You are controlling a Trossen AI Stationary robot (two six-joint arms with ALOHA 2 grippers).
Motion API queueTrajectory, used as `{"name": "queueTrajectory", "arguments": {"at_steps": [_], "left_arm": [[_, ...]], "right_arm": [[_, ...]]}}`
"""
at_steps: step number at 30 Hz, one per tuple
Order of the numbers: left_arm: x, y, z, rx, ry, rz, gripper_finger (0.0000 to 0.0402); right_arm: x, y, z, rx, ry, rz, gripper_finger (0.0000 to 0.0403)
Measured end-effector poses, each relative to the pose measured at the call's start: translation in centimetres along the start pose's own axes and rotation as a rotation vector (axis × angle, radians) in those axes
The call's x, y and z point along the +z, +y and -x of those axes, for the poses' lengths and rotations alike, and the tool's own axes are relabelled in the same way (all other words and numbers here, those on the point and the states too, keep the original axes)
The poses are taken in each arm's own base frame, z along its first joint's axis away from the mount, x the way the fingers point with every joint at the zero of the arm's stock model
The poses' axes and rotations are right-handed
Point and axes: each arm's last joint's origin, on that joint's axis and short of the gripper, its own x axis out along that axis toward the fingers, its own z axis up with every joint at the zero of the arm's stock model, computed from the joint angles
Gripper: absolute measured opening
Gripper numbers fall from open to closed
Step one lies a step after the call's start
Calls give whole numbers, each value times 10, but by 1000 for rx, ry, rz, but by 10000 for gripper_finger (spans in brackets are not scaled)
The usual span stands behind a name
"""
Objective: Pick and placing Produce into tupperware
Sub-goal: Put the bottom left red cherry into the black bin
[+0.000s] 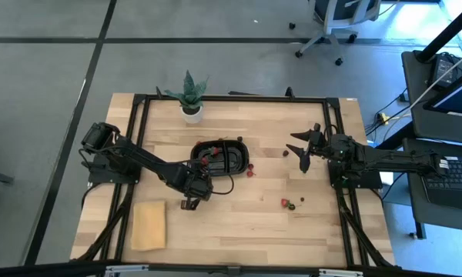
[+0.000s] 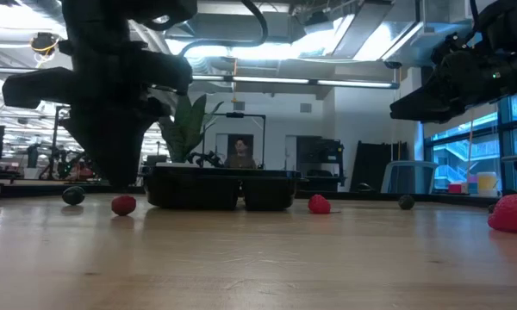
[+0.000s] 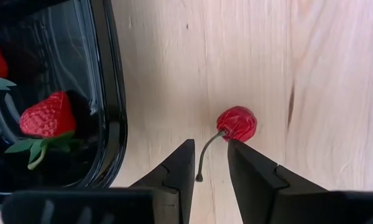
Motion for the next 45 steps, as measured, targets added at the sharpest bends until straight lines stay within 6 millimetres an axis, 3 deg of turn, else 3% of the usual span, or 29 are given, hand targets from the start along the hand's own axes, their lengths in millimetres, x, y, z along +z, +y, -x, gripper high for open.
{"name": "queueTrajectory", "arguments": {"at_steps": [34,45], "left_arm": [[-5,4,-6,7,22,-70,87],[-5,4,-7,7,24,-71,8]], "right_arm": [[0,0,0,0,0,0,238],[0,0,0,0,0,0,238]]}}
